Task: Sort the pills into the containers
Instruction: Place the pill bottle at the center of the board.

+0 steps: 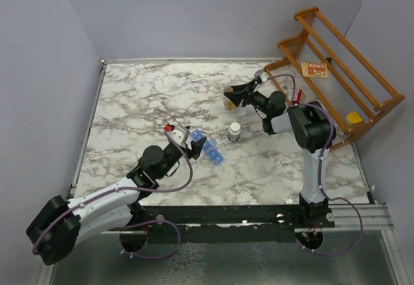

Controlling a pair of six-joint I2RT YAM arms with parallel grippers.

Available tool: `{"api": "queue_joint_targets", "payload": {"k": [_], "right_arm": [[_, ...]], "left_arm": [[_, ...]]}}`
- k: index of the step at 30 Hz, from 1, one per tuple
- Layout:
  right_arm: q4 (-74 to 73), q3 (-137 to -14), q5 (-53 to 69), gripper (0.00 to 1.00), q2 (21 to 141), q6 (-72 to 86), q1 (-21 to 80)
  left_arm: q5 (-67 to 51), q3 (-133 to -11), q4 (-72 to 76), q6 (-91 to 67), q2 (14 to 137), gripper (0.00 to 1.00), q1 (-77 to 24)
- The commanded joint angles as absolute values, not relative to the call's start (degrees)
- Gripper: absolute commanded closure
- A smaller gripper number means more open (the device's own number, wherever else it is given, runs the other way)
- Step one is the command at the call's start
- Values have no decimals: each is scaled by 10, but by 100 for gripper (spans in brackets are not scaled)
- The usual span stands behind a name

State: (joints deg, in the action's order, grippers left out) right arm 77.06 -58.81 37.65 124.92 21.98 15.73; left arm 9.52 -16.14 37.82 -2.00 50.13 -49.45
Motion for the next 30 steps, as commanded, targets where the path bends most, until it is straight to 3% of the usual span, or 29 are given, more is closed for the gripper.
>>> {"api": "queue_joint_targets", "payload": {"k": [1, 8, 13, 16, 24, 30], "right_arm": [[859, -603, 440, 99, 1255, 284, 154], [931, -625, 498, 99, 1287, 357, 154], [953, -628, 523, 99, 1284, 382, 155], [967, -628, 541, 99, 1282, 392, 155], [1019, -631, 564, 99, 1281, 429, 155], [1019, -640, 565, 99, 1270, 438, 158]], "left_arm": [[-25, -135, 524, -100, 559, 28, -384], [-181, -154, 704, -87, 729, 10, -332], [-226, -196, 786, -96, 823, 11, -329], [-243, -229, 815, -107, 868, 19, -326], [-271, -267, 938, -190, 968, 15, -296], [-266, -286, 903, -178, 989, 17, -290]]}}
